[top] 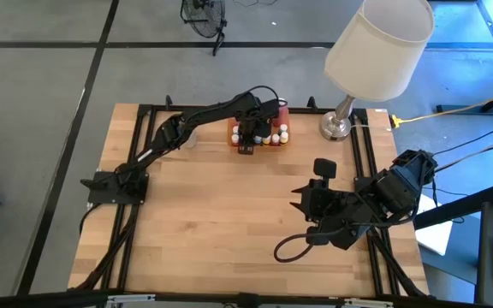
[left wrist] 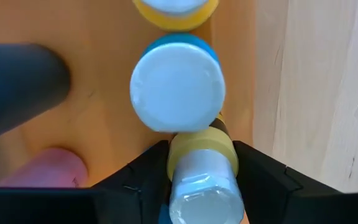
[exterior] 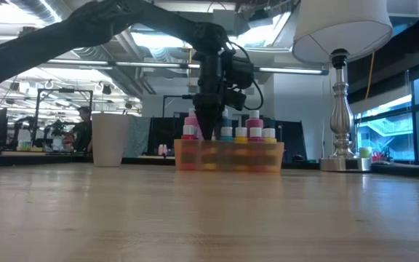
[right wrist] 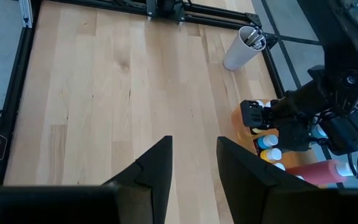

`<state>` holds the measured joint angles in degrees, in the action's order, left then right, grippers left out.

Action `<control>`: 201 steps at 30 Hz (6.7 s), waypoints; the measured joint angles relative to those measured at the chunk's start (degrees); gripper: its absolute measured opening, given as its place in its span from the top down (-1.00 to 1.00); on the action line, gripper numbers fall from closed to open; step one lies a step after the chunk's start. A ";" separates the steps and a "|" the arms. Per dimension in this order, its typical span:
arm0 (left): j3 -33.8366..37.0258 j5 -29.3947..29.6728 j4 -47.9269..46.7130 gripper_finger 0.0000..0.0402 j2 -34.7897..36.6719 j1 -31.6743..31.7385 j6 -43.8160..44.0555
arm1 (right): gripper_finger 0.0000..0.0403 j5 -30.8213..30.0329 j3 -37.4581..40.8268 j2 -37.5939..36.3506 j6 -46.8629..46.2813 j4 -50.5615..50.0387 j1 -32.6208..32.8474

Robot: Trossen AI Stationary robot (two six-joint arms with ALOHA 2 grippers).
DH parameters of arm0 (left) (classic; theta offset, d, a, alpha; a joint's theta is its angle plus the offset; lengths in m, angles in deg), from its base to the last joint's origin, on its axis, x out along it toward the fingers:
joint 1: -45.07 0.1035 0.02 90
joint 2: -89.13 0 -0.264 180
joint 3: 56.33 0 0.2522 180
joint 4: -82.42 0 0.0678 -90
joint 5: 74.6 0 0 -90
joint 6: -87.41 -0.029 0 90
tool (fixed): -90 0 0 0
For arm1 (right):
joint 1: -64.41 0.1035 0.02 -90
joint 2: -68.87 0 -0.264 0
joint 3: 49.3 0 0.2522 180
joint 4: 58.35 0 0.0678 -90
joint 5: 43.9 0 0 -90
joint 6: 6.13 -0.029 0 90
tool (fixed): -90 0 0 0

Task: Pick & Place Paint Supplies
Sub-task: Put the light yellow paint bottle into the orange bin, then return to Home Position

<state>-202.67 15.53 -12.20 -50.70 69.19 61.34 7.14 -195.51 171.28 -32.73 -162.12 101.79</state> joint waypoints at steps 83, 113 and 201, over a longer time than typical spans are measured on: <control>65.14 5.79 32.60 0.99 106.25 -18.38 30.42 | 1.00 -3.04 37.43 -58.27 -1.87 9.67 -1.22; 114.45 -2.23 74.48 0.99 139.75 -18.40 41.99 | 1.00 -0.72 110.85 -102.29 14.62 76.81 -1.79; 132.06 0.28 81.50 0.97 138.07 -18.39 46.29 | 0.95 16.55 131.90 -100.04 21.08 93.64 -2.58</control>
<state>-70.61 15.81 69.30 87.37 50.80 107.64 23.69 -63.62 71.24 -11.65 -68.49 99.21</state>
